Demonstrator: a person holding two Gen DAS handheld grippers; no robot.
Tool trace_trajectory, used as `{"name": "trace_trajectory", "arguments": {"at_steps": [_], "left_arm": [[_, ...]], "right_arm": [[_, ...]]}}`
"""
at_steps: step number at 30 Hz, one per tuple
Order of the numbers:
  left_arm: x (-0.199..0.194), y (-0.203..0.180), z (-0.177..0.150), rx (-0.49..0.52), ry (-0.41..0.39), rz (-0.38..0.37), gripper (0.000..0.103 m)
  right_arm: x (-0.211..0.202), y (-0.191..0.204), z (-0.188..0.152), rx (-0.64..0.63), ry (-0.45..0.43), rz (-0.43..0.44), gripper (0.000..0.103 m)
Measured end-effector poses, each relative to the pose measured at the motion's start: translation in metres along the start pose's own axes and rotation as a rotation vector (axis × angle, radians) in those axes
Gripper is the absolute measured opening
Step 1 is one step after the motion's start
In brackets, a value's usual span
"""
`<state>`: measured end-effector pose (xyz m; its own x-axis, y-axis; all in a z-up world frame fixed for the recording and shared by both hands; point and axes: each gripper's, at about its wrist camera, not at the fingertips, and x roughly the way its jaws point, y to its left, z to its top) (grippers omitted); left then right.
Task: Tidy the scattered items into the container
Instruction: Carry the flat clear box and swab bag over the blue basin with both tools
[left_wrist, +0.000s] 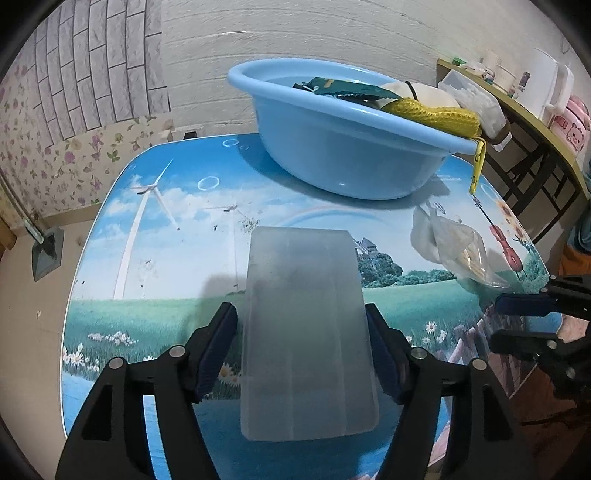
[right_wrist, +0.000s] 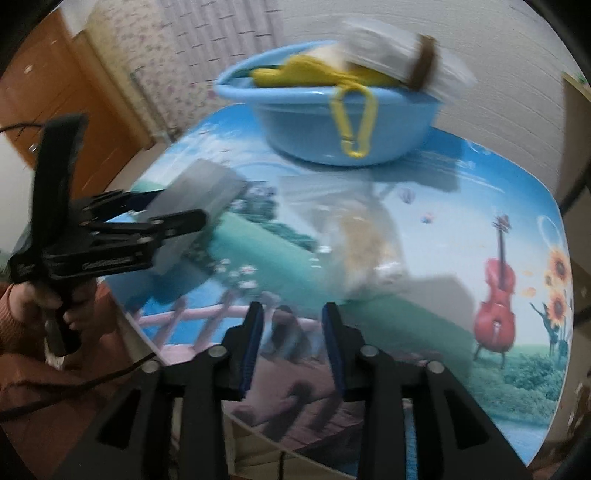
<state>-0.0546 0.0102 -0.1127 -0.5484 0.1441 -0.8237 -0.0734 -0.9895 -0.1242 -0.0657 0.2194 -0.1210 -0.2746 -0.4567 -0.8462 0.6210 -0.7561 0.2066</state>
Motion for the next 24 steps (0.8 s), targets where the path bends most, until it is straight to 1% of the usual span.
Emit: {"name": "trace_trajectory", "arguments": {"at_steps": [2, 4, 6, 8, 11, 13, 15, 18, 19, 21, 24], "left_arm": [[-0.001, 0.0, -0.001, -0.004, 0.002, -0.002, 0.07], [-0.001, 0.001, -0.003, -0.005, 0.005, -0.002, 0.072], [0.0, 0.002, -0.004, -0.004, 0.006, -0.004, 0.073], [0.0, 0.002, -0.004, 0.0, 0.001, -0.004, 0.073], [0.001, 0.002, -0.003, 0.005, -0.003, 0.0, 0.075], [0.002, 0.001, -0.003, 0.011, -0.006, 0.004, 0.078], [0.004, -0.002, -0.002, 0.024, -0.008, 0.008, 0.082], [0.006, -0.005, -0.002, 0.041, -0.01, 0.015, 0.086], [0.007, -0.006, -0.002, 0.045, -0.01, 0.016, 0.087], [0.008, -0.007, -0.001, 0.052, -0.008, 0.01, 0.093], [0.011, -0.011, 0.0, 0.069, -0.002, 0.02, 0.096]], "right_arm": [[-0.007, 0.001, 0.003, 0.001, -0.036, 0.0, 0.045], [-0.015, -0.001, 0.007, 0.014, -0.083, -0.031, 0.053], [-0.021, -0.009, 0.011, 0.039, -0.123, -0.084, 0.06], [-0.024, -0.016, 0.014, 0.066, -0.14, -0.117, 0.062], [-0.029, -0.026, 0.017, 0.092, -0.17, -0.131, 0.063], [-0.029, -0.025, 0.017, 0.083, -0.17, -0.153, 0.072], [-0.025, -0.028, 0.02, 0.068, -0.156, -0.178, 0.077], [-0.015, -0.03, 0.022, 0.064, -0.141, -0.212, 0.079], [-0.011, -0.032, 0.023, 0.067, -0.14, -0.217, 0.083], [-0.005, -0.036, 0.026, 0.072, -0.127, -0.217, 0.087], [0.008, -0.04, 0.032, 0.084, -0.109, -0.213, 0.087]]}}
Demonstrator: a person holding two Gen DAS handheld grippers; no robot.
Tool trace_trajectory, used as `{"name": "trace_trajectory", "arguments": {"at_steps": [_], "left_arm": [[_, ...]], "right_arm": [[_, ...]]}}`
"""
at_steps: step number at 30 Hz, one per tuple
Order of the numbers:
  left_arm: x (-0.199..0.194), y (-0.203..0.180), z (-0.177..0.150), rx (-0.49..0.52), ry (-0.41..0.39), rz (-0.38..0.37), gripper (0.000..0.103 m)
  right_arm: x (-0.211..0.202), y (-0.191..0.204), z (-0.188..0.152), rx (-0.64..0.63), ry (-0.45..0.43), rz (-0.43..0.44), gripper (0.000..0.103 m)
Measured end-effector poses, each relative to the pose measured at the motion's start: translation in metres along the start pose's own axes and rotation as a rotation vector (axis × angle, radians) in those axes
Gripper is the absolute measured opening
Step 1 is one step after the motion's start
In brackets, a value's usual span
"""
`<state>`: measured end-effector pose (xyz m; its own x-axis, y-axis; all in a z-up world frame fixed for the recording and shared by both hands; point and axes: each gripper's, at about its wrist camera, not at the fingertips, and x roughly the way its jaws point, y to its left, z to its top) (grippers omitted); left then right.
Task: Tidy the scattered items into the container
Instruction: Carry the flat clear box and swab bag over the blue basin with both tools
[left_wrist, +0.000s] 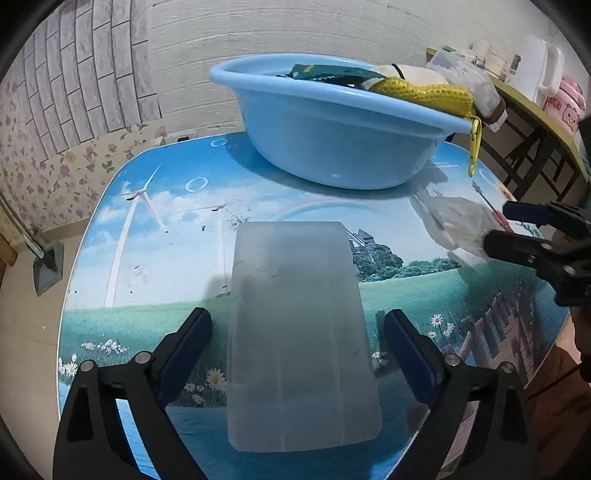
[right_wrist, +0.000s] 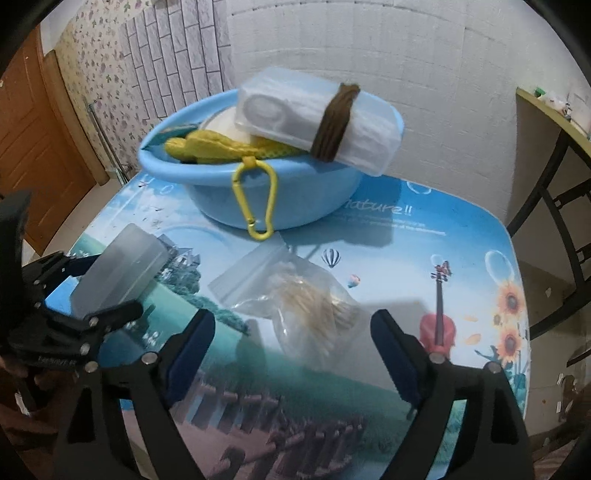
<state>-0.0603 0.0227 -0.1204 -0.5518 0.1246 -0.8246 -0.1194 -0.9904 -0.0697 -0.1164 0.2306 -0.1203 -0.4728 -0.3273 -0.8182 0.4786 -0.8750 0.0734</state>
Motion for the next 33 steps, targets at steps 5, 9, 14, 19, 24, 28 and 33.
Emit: {"name": "trace_trajectory", "arguments": {"at_steps": [5, 9, 14, 19, 24, 28, 33], "left_arm": [[0.004, -0.004, 0.001, 0.033, 0.005, 0.026, 0.1], [0.007, -0.004, 0.002, 0.032, 0.006, 0.034, 0.103], [0.01, -0.002, 0.006, 0.022, 0.0, 0.043, 0.103], [0.013, 0.0, 0.009, -0.003, -0.004, 0.062, 0.103], [0.013, 0.003, 0.008, 0.005, -0.011, 0.056, 0.103], [0.012, 0.003, 0.007, -0.002, -0.014, 0.061, 0.103], [0.01, 0.0, 0.004, -0.043, -0.007, 0.094, 0.103]], "right_arm": [[0.019, -0.001, 0.005, 0.025, 0.026, -0.026, 0.088], [0.033, -0.002, 0.005, 0.023, 0.052, -0.043, 0.088], [0.038, -0.002, 0.004, 0.003, 0.051, -0.065, 0.09], [0.037, -0.003, 0.002, 0.004, 0.032, -0.072, 0.09], [0.031, -0.01, 0.001, 0.033, 0.011, -0.066, 0.064], [0.026, -0.018, -0.002, 0.061, 0.012, -0.033, 0.051], [0.017, -0.019, -0.01, 0.073, 0.016, 0.008, 0.041]]}}
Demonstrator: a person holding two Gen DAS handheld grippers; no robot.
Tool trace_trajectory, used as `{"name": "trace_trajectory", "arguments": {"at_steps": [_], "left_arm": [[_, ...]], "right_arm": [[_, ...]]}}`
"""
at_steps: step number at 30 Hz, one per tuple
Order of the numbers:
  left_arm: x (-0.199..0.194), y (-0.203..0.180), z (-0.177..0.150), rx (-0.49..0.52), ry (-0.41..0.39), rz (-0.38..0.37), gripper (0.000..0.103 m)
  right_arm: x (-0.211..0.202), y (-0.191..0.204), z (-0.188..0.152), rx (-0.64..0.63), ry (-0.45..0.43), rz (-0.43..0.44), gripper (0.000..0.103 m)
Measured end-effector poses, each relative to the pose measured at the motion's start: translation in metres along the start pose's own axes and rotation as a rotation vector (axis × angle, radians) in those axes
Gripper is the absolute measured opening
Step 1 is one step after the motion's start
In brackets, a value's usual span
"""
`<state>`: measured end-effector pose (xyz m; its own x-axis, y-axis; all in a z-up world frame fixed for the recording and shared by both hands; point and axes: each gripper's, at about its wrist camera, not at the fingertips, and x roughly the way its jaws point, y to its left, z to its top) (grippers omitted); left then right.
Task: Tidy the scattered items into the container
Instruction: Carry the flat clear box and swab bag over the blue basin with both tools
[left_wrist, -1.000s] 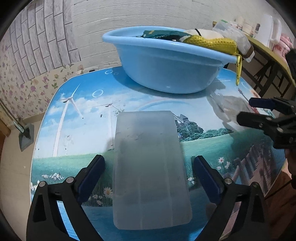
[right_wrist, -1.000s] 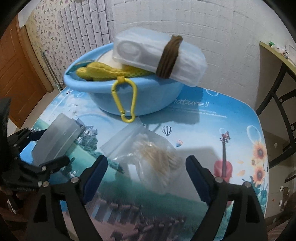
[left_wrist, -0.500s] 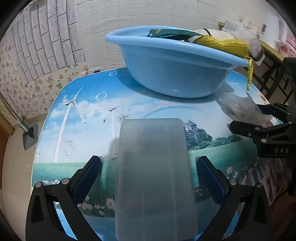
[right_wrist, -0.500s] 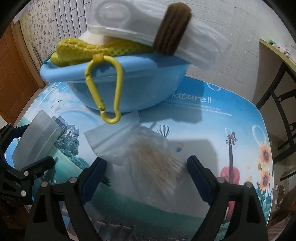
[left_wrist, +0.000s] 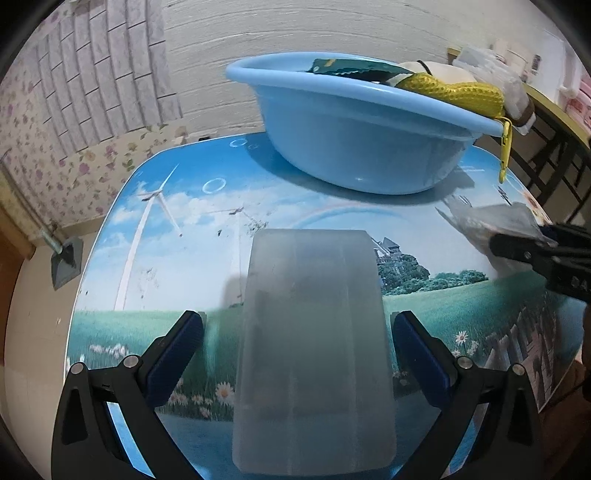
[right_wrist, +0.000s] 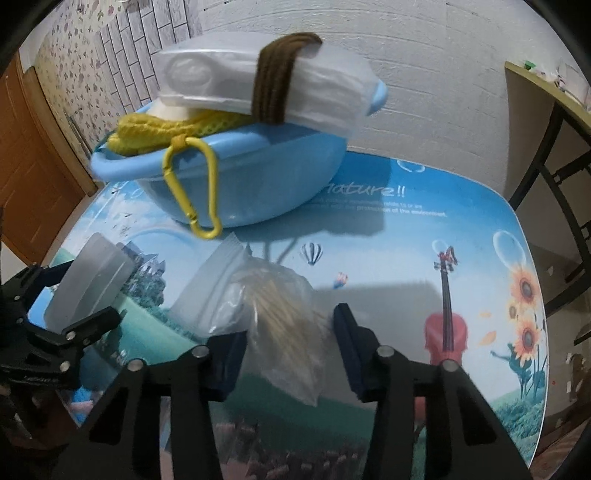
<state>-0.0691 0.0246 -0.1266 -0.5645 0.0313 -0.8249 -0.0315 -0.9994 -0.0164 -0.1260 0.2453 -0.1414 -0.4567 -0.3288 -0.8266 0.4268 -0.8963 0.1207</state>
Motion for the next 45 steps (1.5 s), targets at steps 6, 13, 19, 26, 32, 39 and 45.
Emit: {"name": "trace_trajectory", "arguments": {"at_steps": [6, 13, 19, 26, 32, 39, 45], "left_arm": [[-0.005, -0.002, -0.006, 0.011, 0.008, -0.013, 0.103], [-0.017, -0.008, -0.013, 0.048, -0.038, -0.038, 0.064], [-0.023, -0.014, -0.017, 0.072, -0.046, -0.028, 0.061], [-0.044, -0.011, -0.014, 0.039, -0.081, -0.059, 0.061], [-0.071, -0.006, -0.005, 0.007, -0.14, -0.059, 0.061], [-0.093, -0.005, 0.013, 0.006, -0.203, -0.064, 0.061], [-0.095, -0.009, 0.029, 0.027, -0.229, -0.064, 0.061]], "right_arm": [[-0.012, 0.006, -0.007, 0.013, -0.001, 0.028, 0.036], [-0.025, 0.004, -0.016, 0.031, -0.016, 0.034, 0.035], [-0.038, 0.006, -0.019, 0.025, -0.042, 0.051, 0.033], [-0.055, 0.008, -0.016, 0.031, -0.087, 0.057, 0.032], [-0.072, 0.008, -0.01, 0.036, -0.135, 0.057, 0.032], [-0.082, 0.005, 0.001, 0.045, -0.178, 0.037, 0.032], [-0.075, 0.002, 0.013, 0.04, -0.181, 0.002, 0.031]]}}
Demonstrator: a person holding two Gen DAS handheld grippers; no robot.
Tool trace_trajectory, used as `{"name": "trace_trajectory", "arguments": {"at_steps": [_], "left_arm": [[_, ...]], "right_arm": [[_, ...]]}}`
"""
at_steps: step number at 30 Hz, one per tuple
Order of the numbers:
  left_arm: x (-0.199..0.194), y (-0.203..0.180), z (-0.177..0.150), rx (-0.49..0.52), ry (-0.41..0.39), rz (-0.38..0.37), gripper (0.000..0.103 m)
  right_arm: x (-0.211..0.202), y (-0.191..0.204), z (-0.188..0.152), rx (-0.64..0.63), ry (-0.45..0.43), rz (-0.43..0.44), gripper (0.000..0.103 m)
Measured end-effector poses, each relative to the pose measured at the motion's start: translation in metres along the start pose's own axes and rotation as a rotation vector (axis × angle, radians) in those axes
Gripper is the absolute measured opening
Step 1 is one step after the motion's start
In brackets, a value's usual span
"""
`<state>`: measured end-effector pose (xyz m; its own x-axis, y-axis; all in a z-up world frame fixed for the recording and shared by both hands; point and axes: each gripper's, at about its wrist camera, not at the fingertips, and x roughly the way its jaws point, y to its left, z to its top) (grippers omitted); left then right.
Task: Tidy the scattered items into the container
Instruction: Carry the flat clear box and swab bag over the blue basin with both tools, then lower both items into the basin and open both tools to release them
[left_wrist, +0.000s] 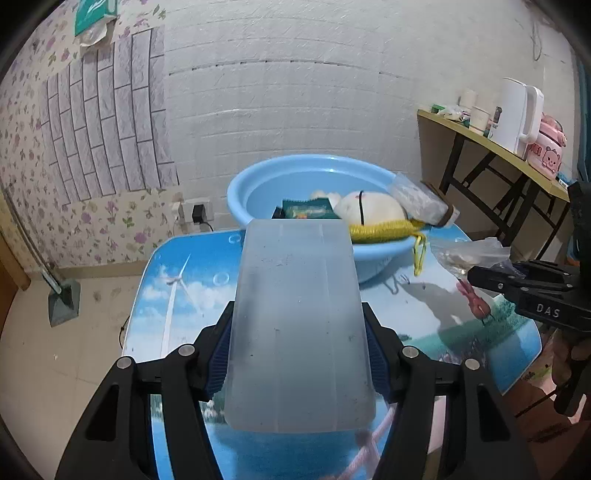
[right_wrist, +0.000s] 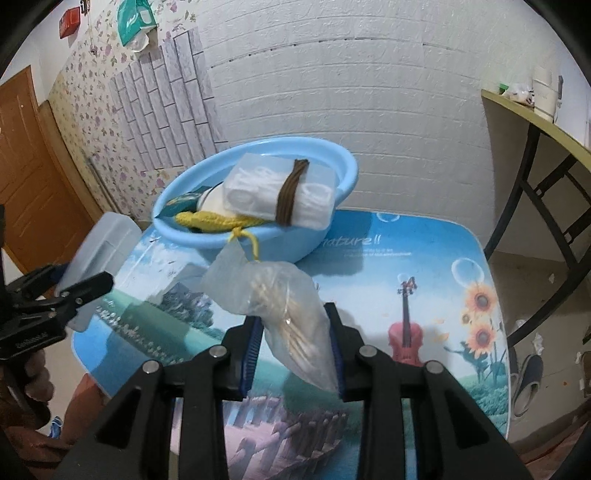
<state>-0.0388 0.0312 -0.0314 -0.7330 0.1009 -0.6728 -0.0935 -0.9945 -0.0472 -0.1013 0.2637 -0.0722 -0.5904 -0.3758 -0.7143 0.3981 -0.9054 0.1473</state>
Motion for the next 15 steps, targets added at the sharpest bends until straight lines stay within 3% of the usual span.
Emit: {"name": "trace_trajectory", "arguments": {"at_steps": [15], "left_arm": [[0.032, -0.006, 0.04, 0.033, -0.012, -0.021, 0.061]], "right_arm": [[0.011, -0.011, 0.032, -0.035, -0.048, -0.053, 0.031]]}}
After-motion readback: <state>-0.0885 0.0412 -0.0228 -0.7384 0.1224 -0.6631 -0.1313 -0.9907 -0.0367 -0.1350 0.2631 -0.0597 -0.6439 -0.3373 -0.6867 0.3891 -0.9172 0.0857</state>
